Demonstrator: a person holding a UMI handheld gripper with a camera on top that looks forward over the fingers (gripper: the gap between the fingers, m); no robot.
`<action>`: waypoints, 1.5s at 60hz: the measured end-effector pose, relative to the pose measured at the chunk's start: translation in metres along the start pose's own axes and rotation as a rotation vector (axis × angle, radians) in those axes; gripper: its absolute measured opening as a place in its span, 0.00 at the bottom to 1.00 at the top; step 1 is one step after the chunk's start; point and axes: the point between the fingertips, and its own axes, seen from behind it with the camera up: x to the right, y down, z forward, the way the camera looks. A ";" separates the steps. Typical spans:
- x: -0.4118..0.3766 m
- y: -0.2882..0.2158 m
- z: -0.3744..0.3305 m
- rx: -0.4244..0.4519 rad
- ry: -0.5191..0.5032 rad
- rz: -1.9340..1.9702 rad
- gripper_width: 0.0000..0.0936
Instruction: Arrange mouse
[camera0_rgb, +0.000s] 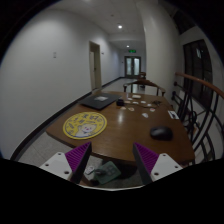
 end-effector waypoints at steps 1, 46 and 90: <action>0.003 0.000 0.002 -0.004 0.012 0.001 0.90; 0.260 0.025 0.109 -0.084 0.229 0.081 0.90; 0.294 -0.060 0.158 -0.072 0.329 0.136 0.37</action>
